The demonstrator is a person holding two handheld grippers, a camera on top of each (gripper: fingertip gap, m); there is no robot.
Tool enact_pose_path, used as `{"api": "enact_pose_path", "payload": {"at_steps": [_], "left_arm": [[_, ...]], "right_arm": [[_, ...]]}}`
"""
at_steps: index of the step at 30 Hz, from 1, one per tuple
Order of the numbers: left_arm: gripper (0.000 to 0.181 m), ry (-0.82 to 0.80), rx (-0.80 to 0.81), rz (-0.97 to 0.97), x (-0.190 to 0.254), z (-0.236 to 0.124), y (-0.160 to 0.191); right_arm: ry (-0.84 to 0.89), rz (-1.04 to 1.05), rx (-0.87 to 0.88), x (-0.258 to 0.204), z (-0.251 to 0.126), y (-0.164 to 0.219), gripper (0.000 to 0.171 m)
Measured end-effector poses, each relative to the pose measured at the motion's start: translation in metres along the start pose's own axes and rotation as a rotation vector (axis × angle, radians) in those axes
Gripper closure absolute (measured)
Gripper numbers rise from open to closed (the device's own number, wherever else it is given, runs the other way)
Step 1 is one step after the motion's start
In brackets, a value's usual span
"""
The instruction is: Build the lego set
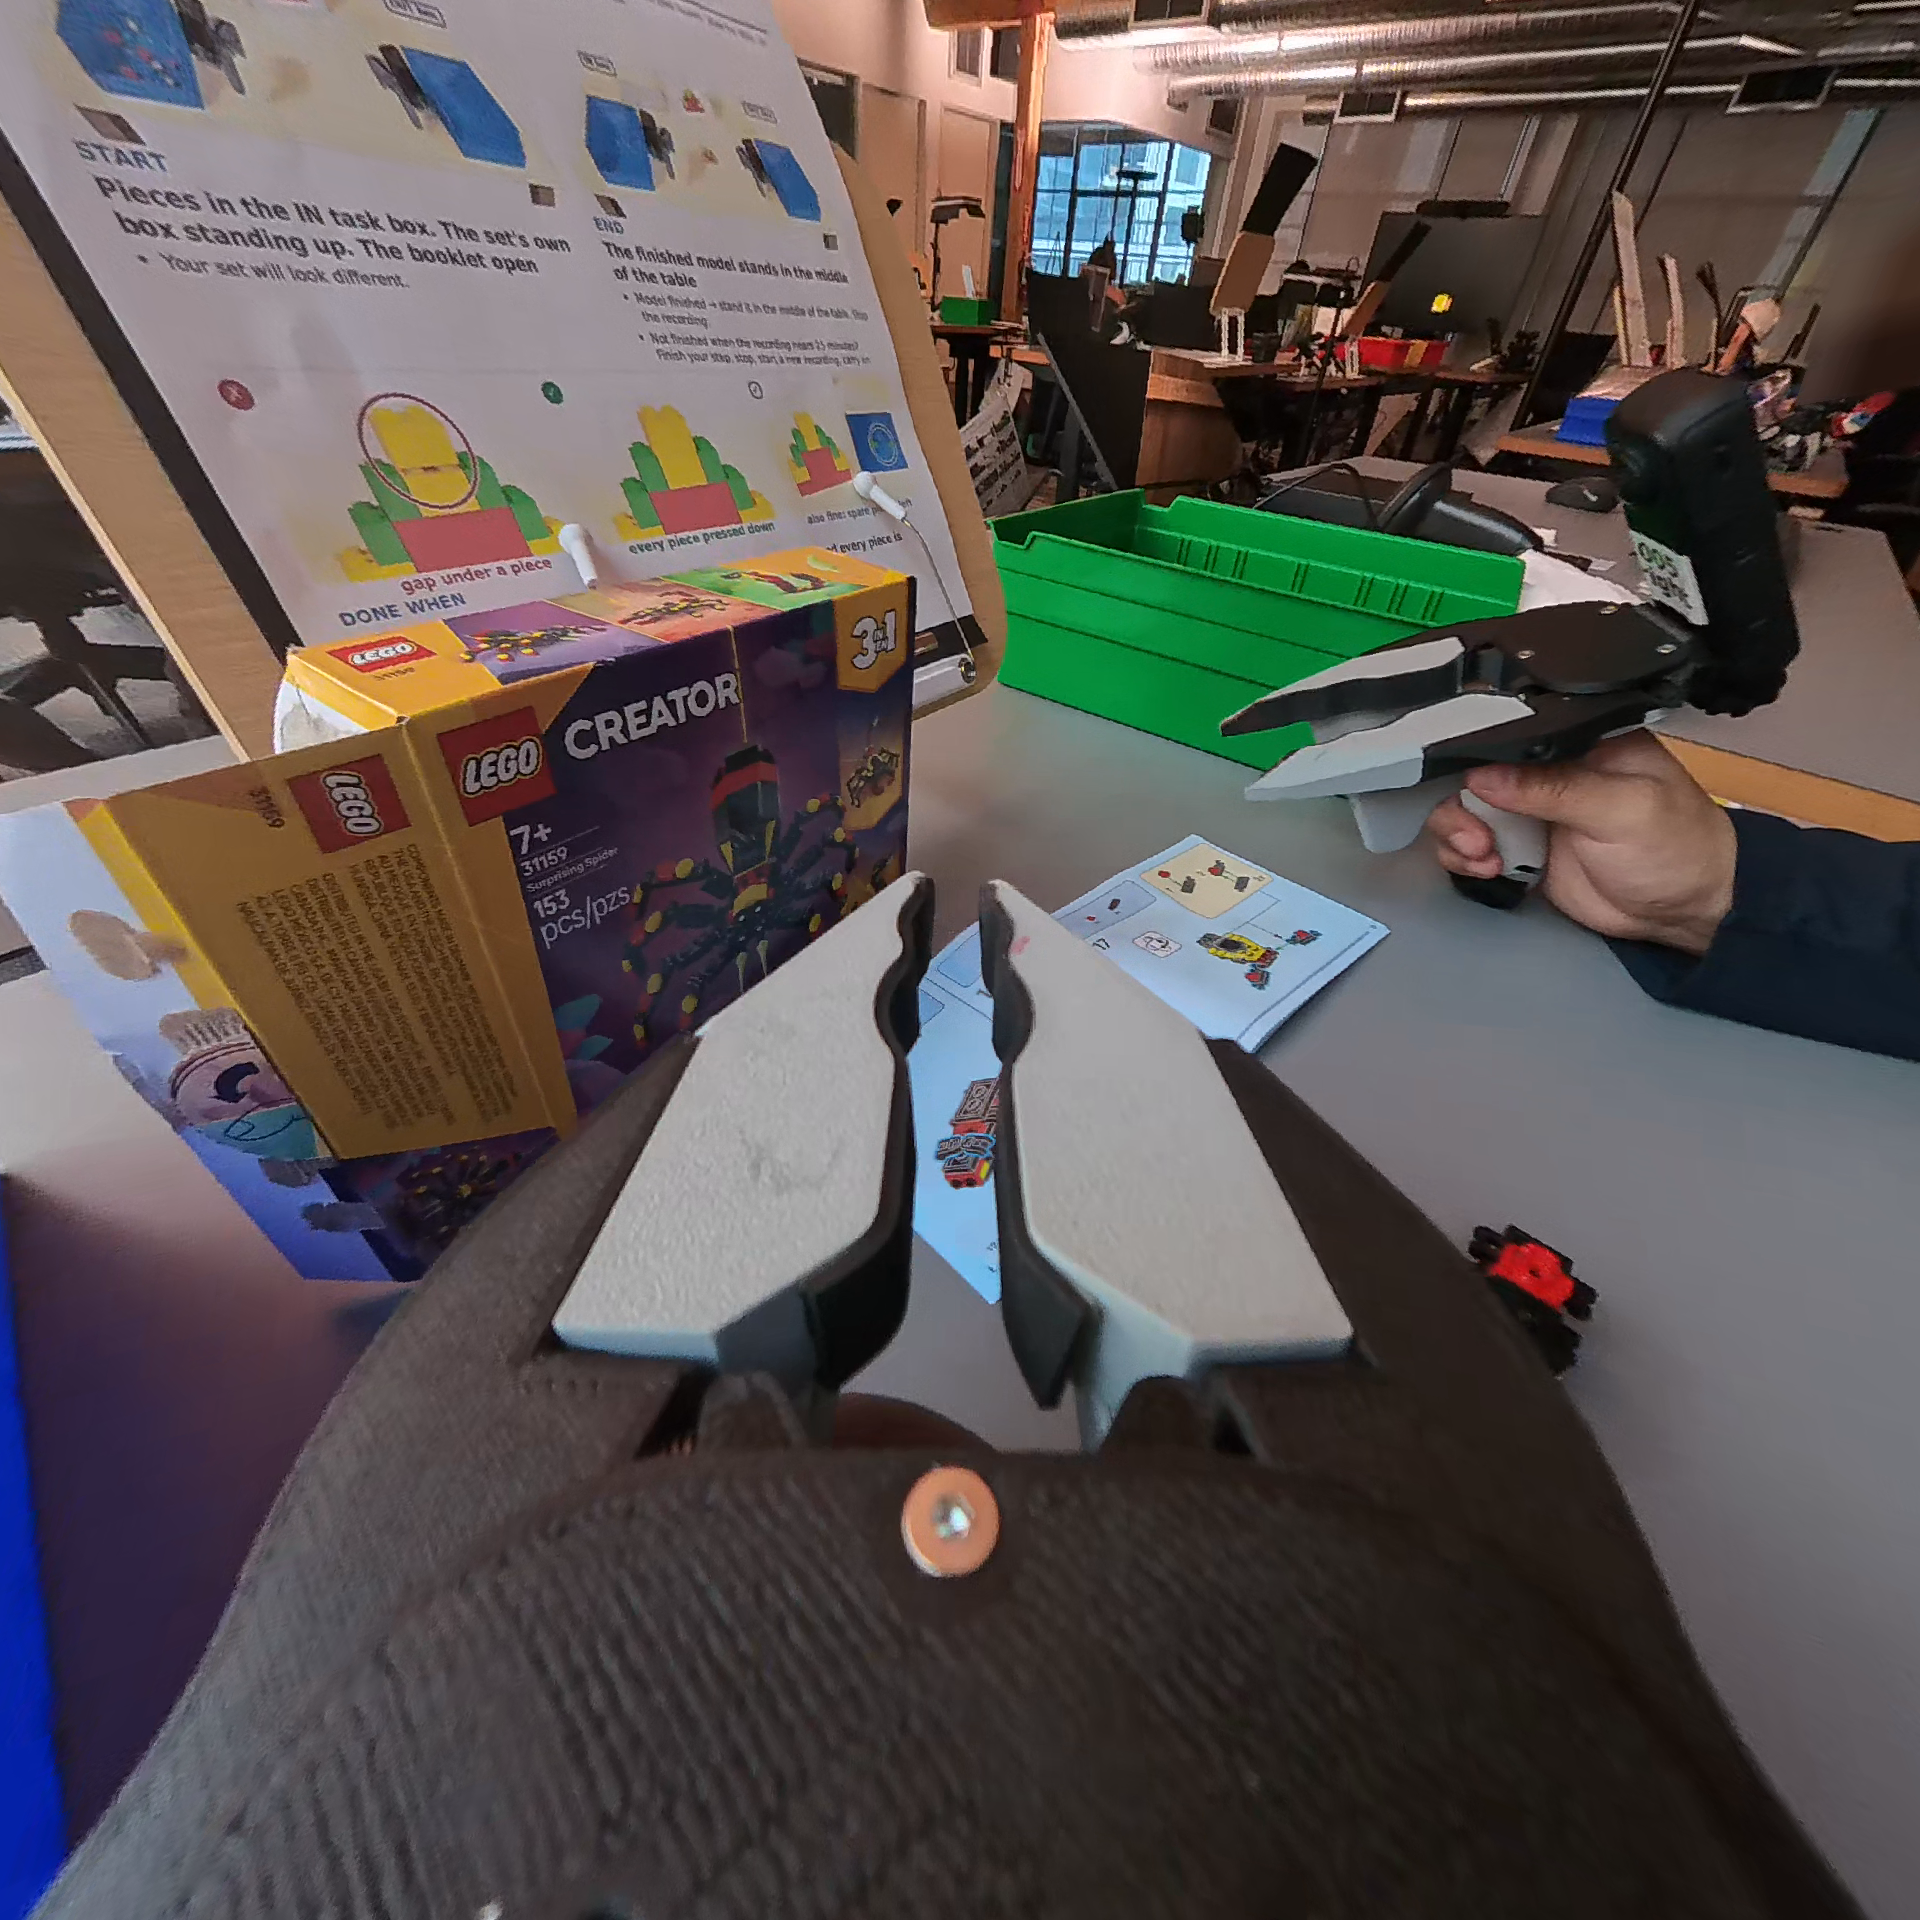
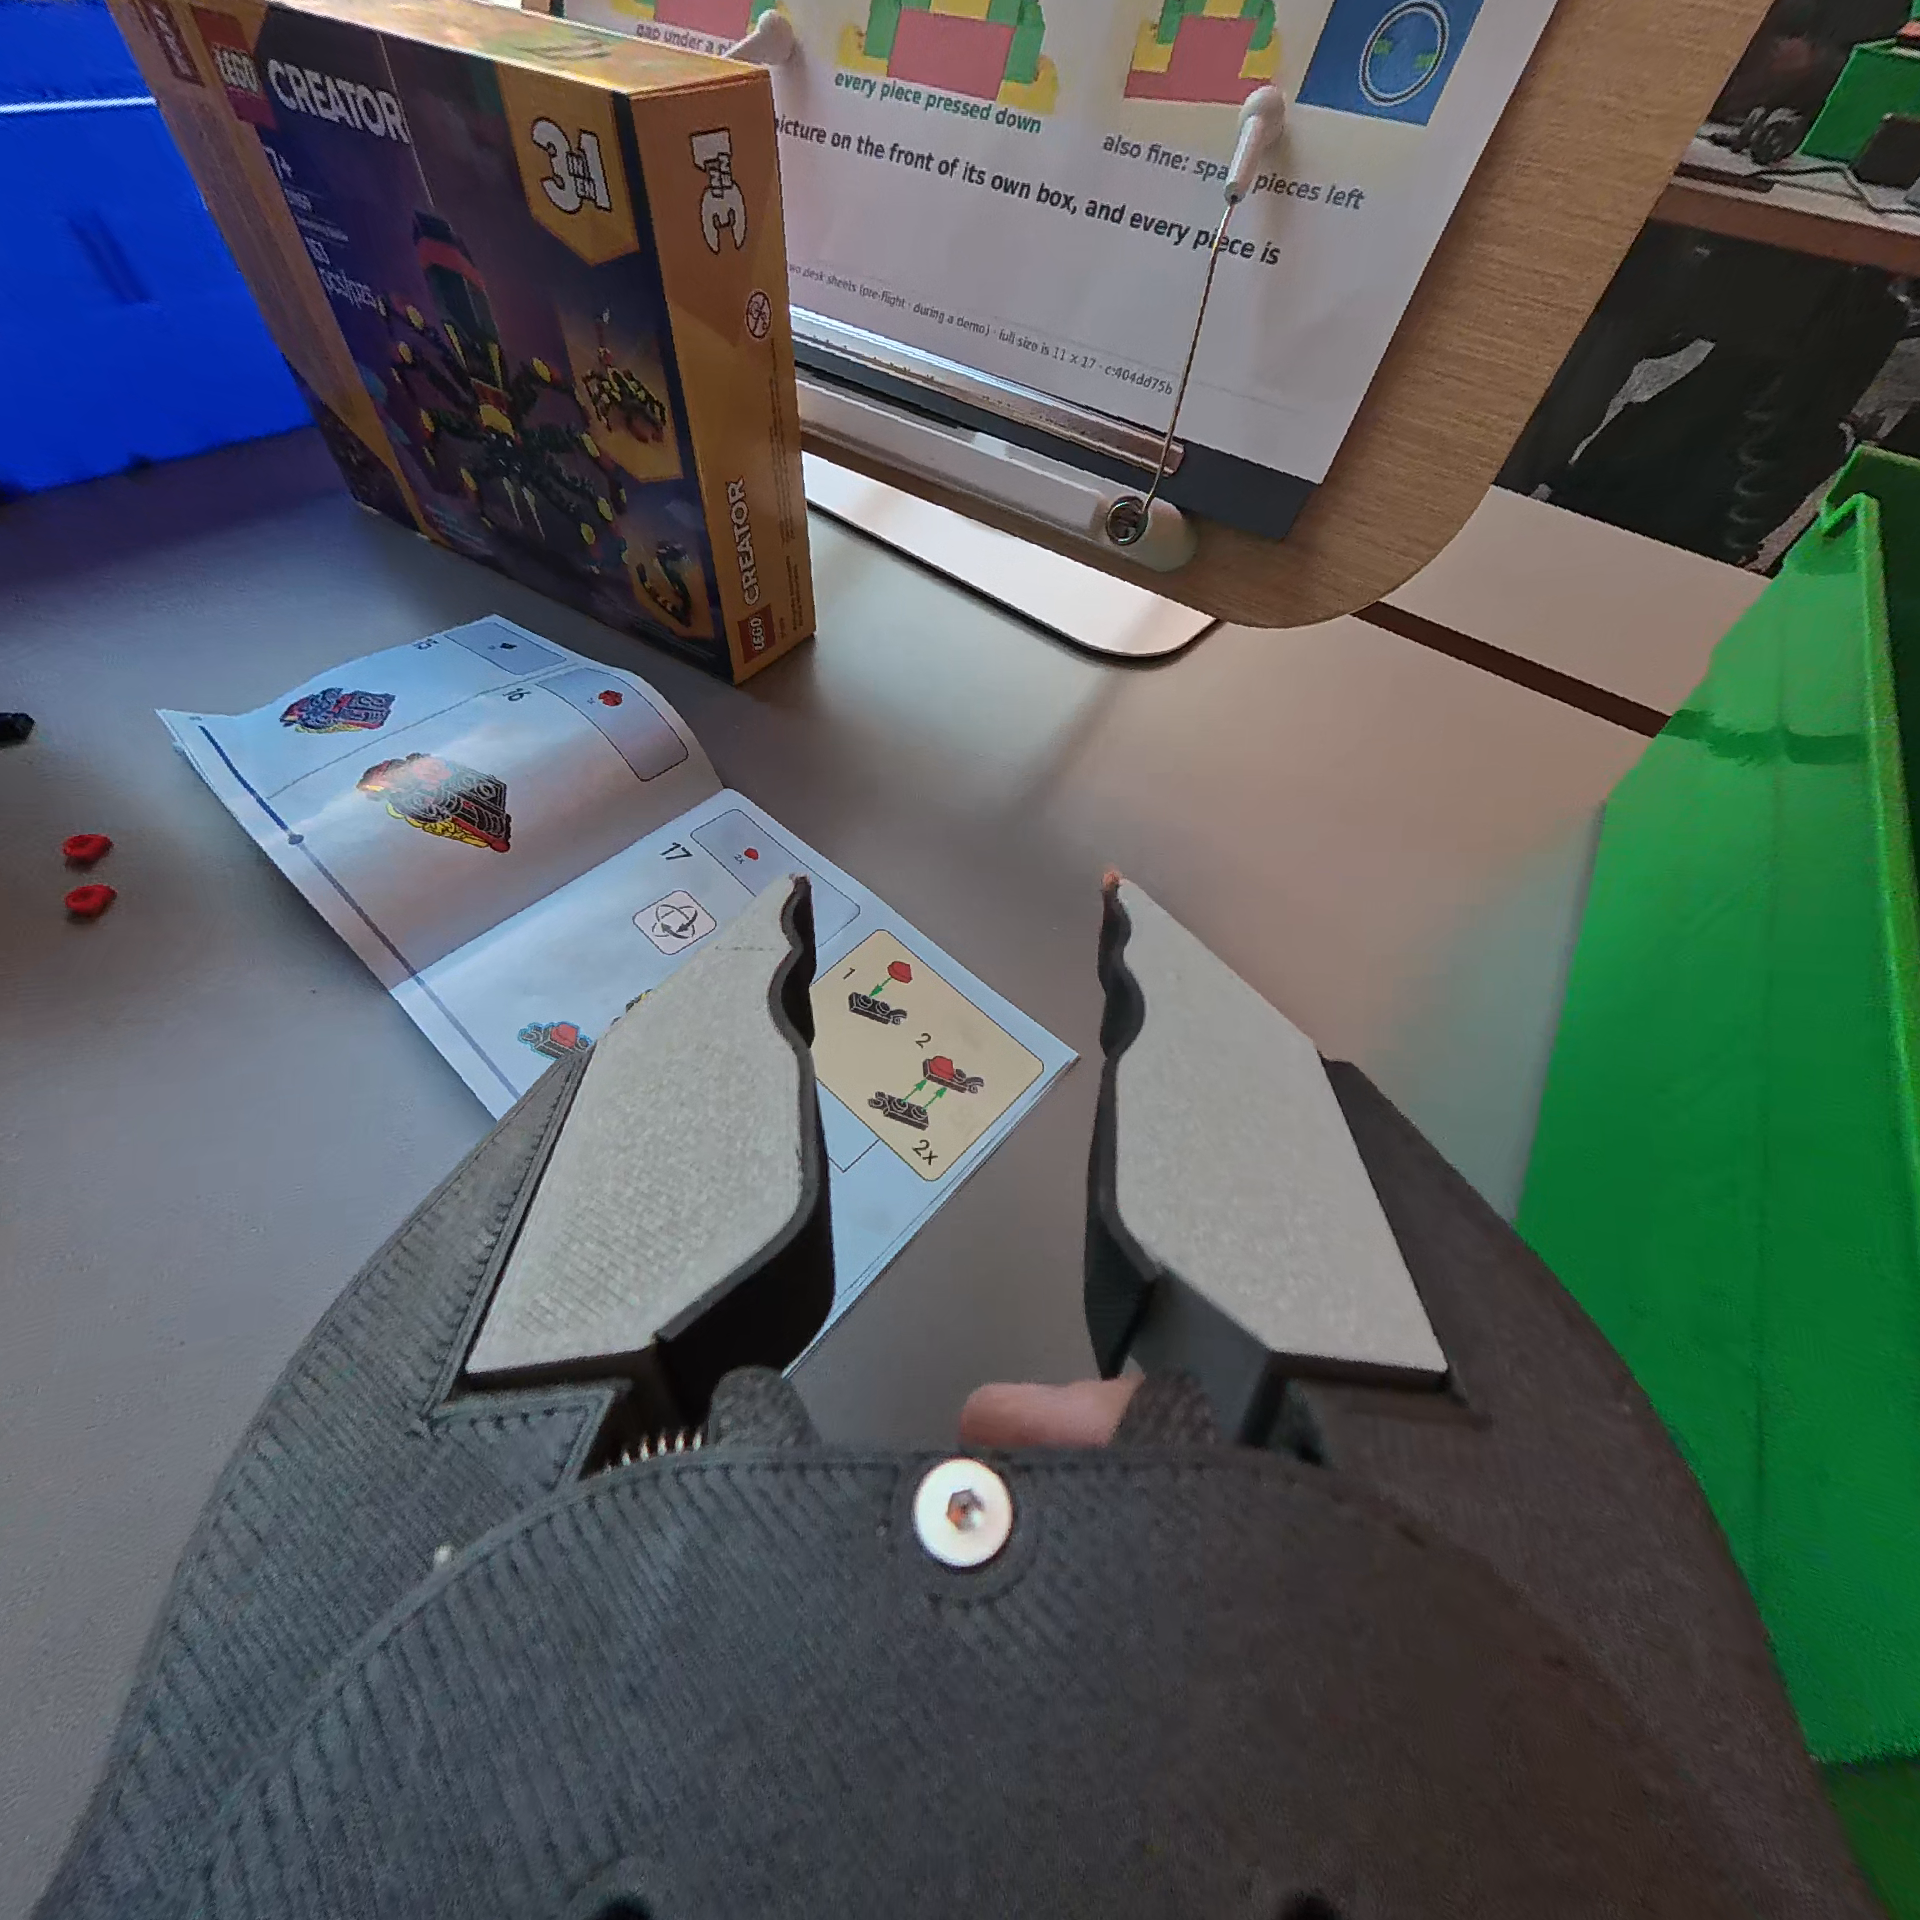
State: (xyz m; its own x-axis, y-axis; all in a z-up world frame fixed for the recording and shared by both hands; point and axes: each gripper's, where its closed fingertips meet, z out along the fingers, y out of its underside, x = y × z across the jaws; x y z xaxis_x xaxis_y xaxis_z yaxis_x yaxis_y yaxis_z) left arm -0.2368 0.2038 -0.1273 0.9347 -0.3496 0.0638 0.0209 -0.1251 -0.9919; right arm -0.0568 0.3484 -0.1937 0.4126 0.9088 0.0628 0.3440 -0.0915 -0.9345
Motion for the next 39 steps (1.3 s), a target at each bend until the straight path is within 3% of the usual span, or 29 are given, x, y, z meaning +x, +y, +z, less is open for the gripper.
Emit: {"api": "enact_pose_path", "payload": {"at_steps": [20,32,35,39], "left_arm": [[0.172,0.006,-0.175,0.021,0.002,0.008,0.03],[0.173,0.044,-0.188,0.053,0.02,0.012,0.033],[0.173,0.047,-0.194,0.064,0.023,0.014,0.035],[0.173,0.059,-0.199,0.068,0.028,0.015,0.037]], "right_arm": [[-0.014,-0.033,-0.009,-0.005,0.001,0.0,0.123],[0.018,-0.011,0.058,-0.003,-0.007,-0.01,0.126],[0.036,0.003,0.085,-0.001,-0.012,-0.016,0.122],[0.109,0.034,0.197,0.009,-0.028,-0.035,0.097]]}}
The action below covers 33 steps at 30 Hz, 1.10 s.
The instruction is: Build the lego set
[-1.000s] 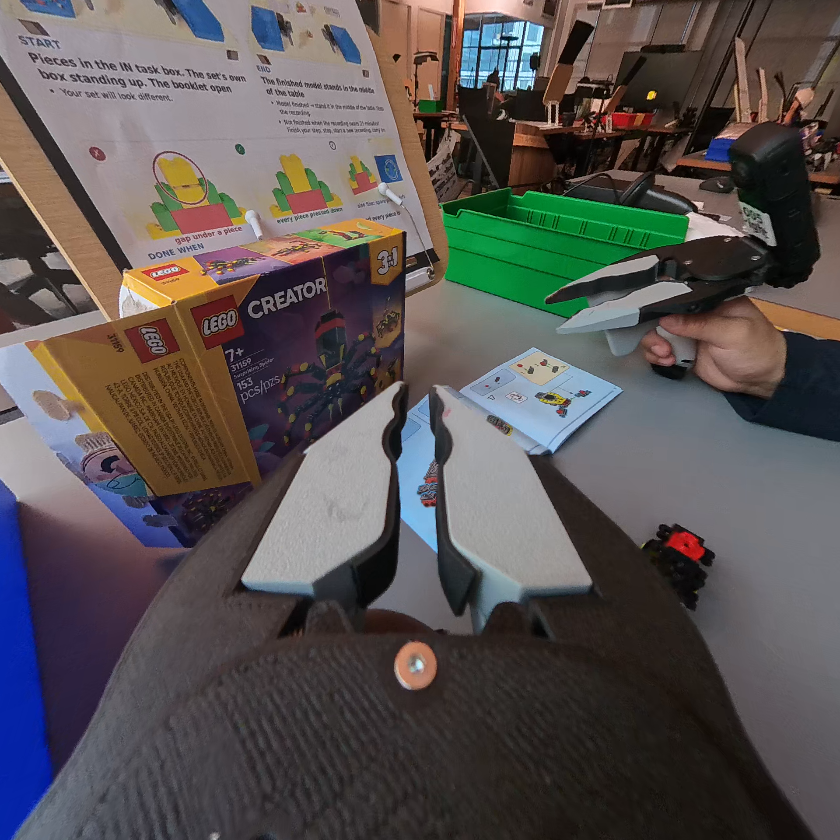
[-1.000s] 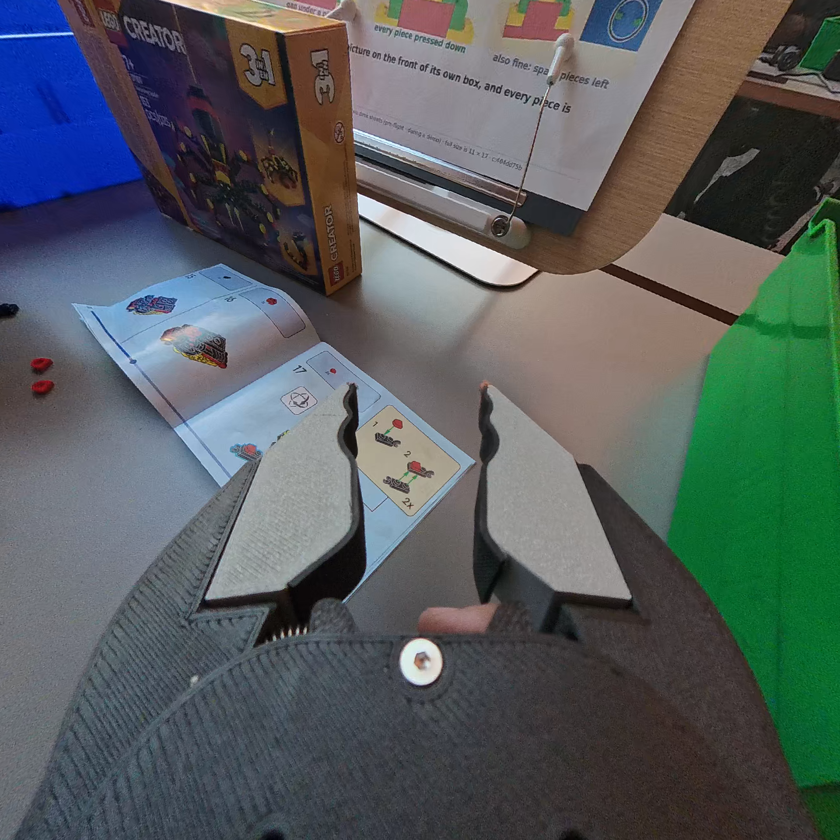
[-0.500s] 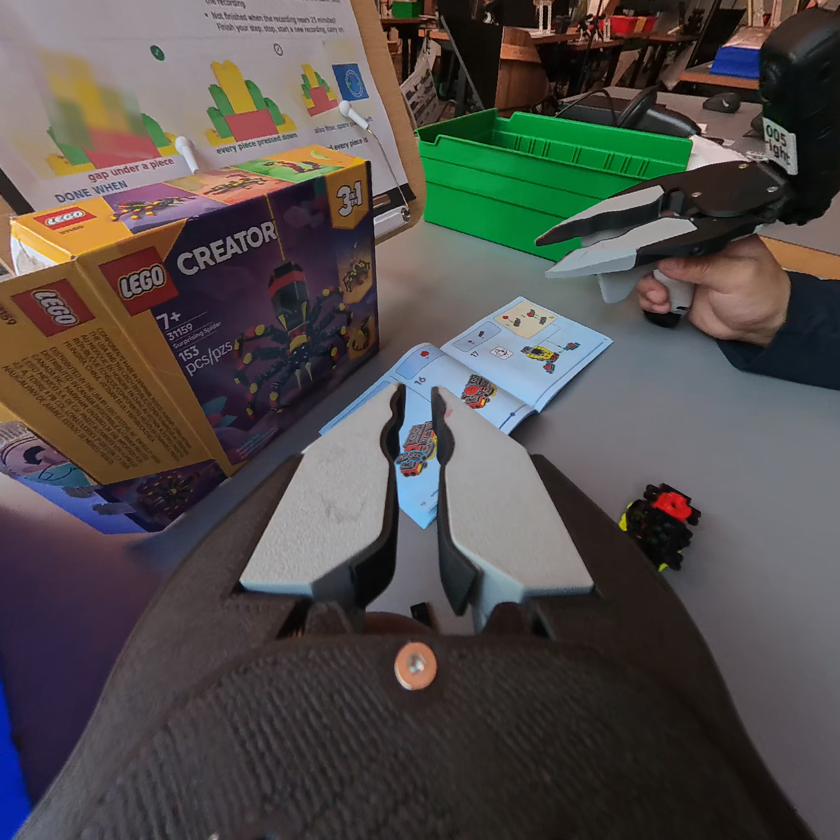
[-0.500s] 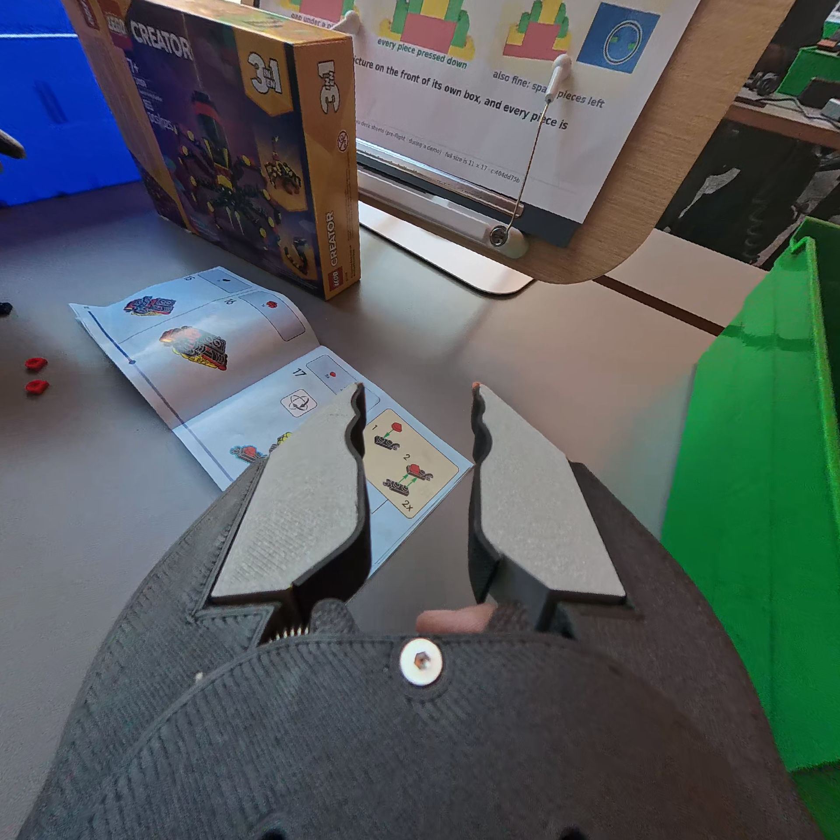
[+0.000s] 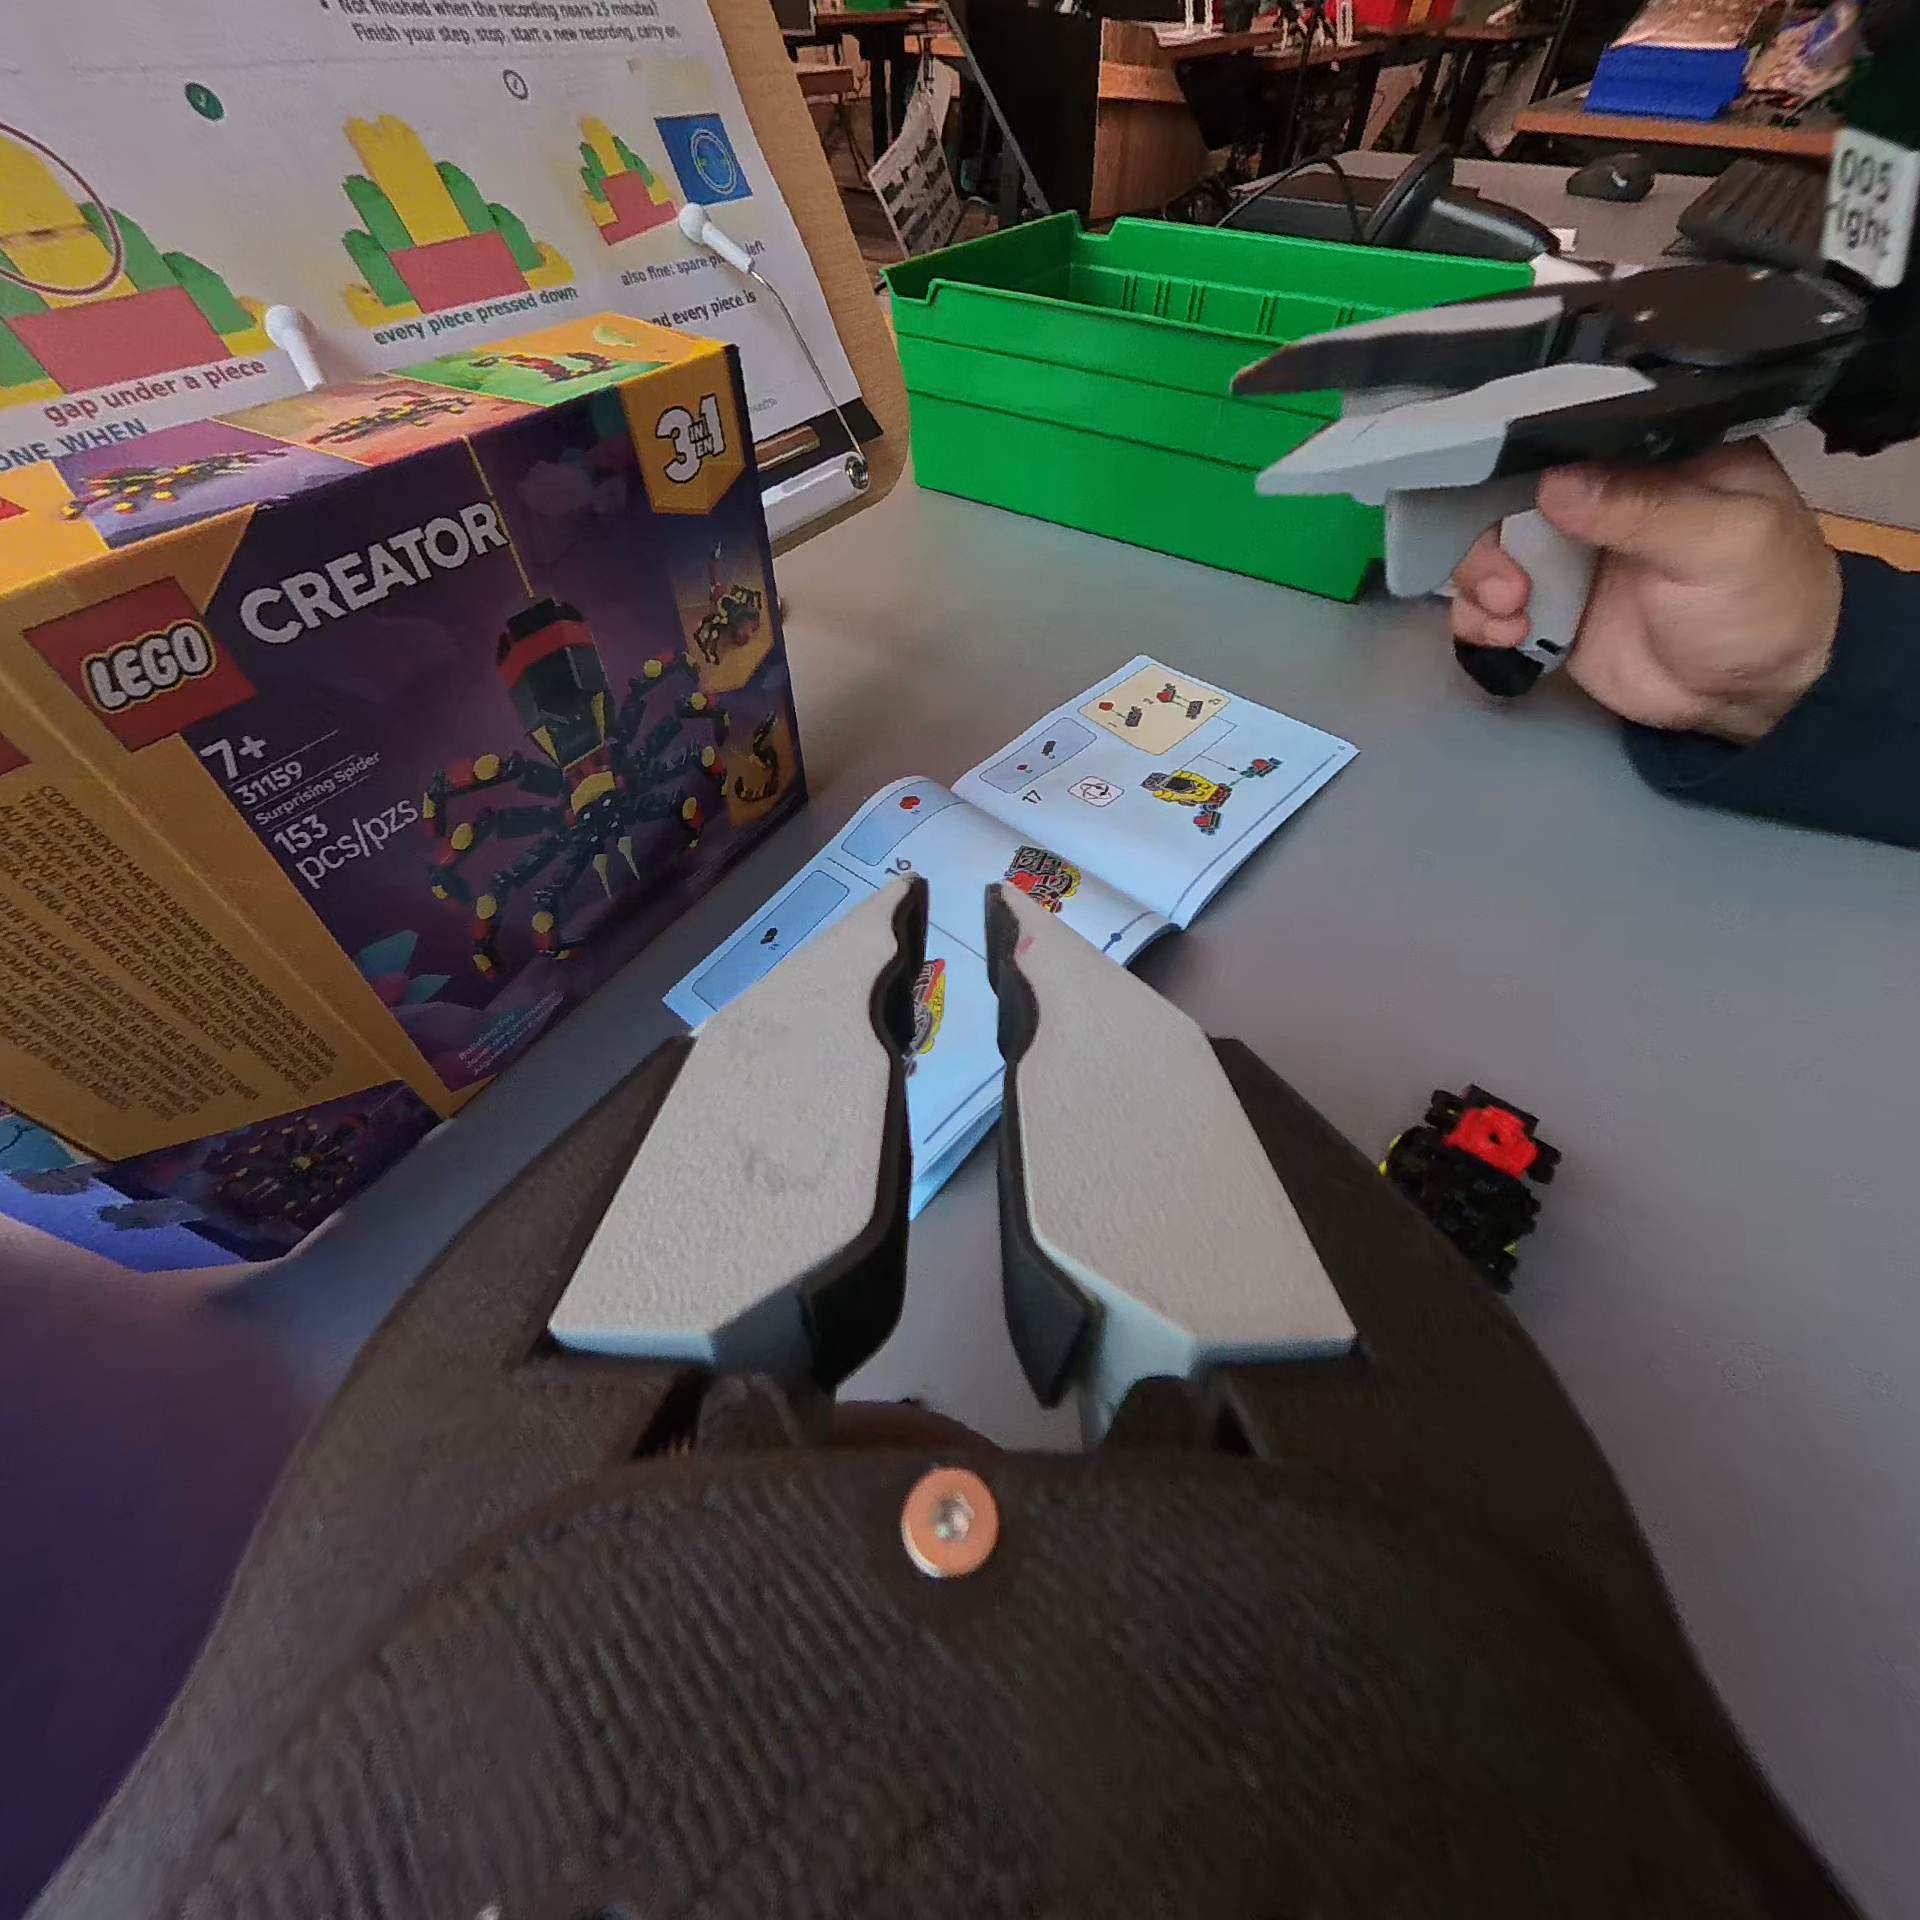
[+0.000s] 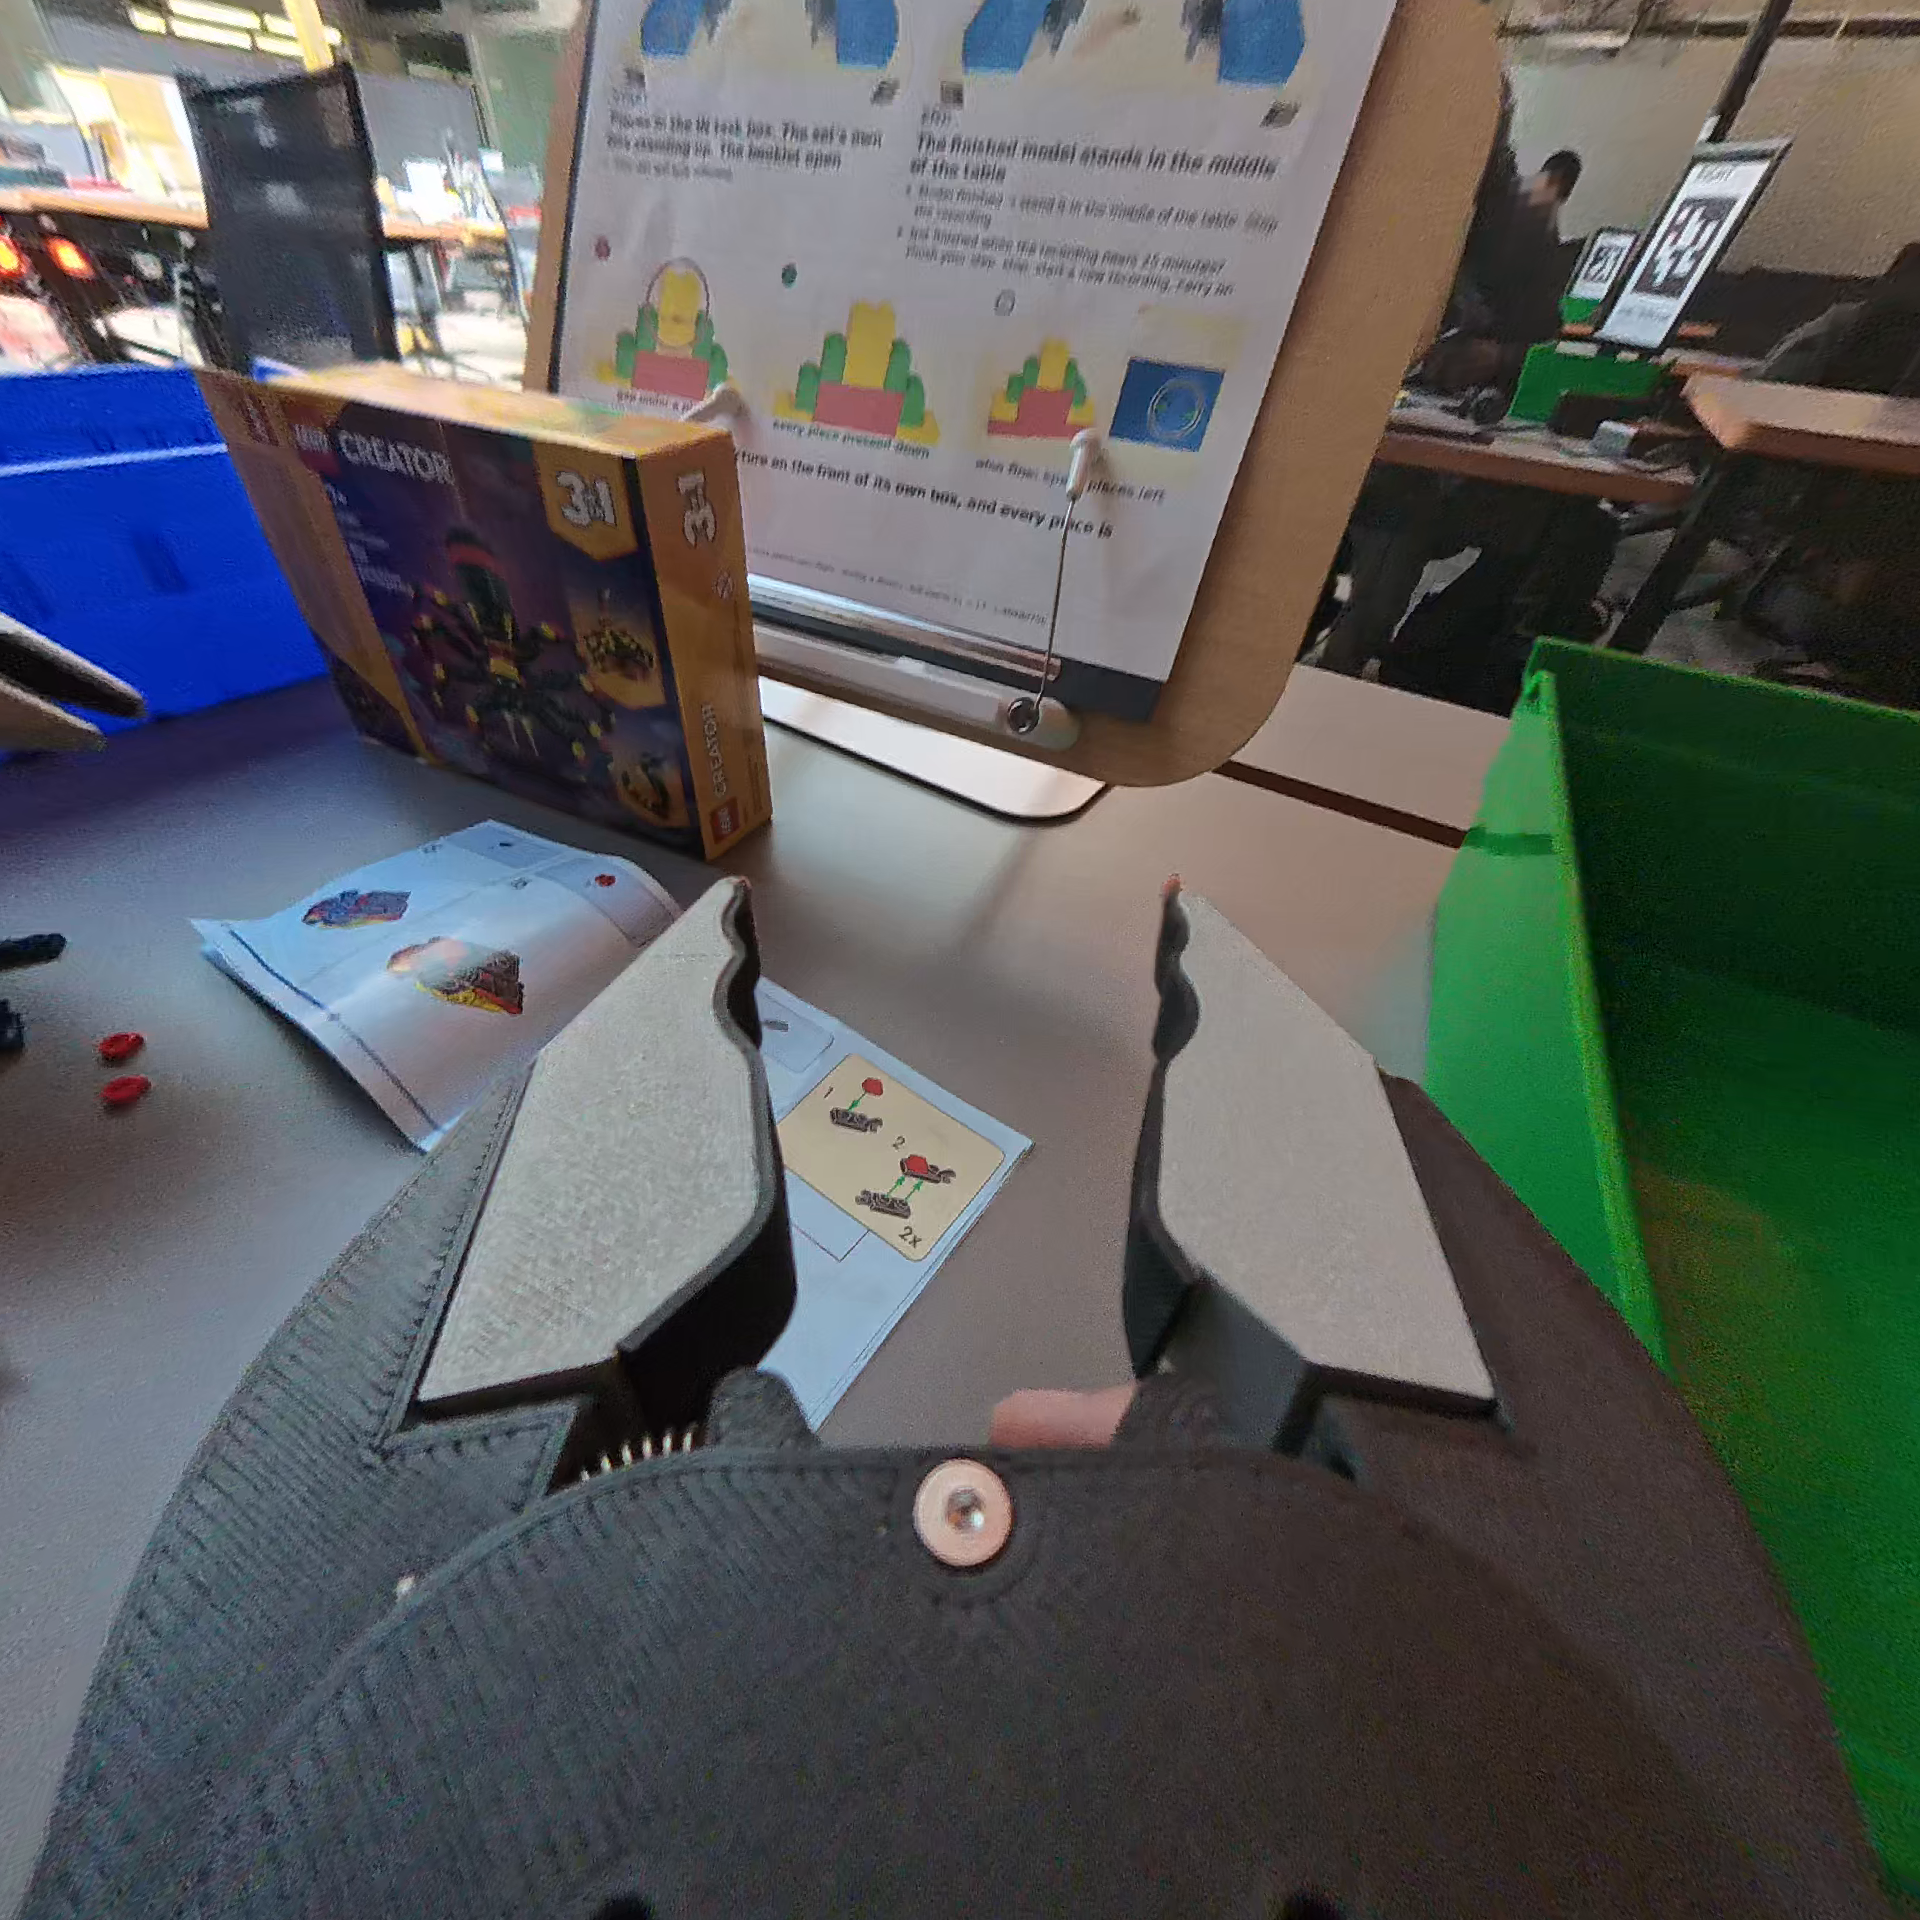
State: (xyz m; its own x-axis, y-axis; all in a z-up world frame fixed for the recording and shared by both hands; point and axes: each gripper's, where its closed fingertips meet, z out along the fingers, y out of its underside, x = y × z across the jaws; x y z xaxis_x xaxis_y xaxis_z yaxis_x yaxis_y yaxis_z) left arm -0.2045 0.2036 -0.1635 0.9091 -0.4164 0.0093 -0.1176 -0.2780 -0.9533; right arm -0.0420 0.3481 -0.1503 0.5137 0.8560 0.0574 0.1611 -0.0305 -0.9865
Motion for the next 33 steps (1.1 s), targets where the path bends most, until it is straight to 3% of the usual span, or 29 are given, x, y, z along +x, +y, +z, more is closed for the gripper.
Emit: {"api": "enact_pose_path", "payload": {"at_steps": [13,19,24,31,33], "left_arm": [[0.173,0.01,-0.011,0.001,0.004,0.003,0.003],[0.171,-0.065,-0.068,0.049,-0.016,-0.001,0.011],[0.173,-0.032,-0.124,0.078,-0.013,-0.011,0.012],[0.172,0.216,-0.358,0.13,0.026,-0.026,0.052],[0.169,0.213,-0.451,0.197,0.026,-0.03,0.07]], "right_arm": [[0.002,0.063,0.221,0.009,-0.035,-0.048,0.102],[-0.006,0.039,0.181,0.007,-0.028,-0.039,0.105],[-0.026,0.041,0.157,0.002,-0.023,-0.033,0.108],[-0.063,0.013,0.116,-0.011,-0.015,-0.023,0.111],[-0.078,0.002,0.096,-0.016,-0.012,-0.018,0.111]]}}
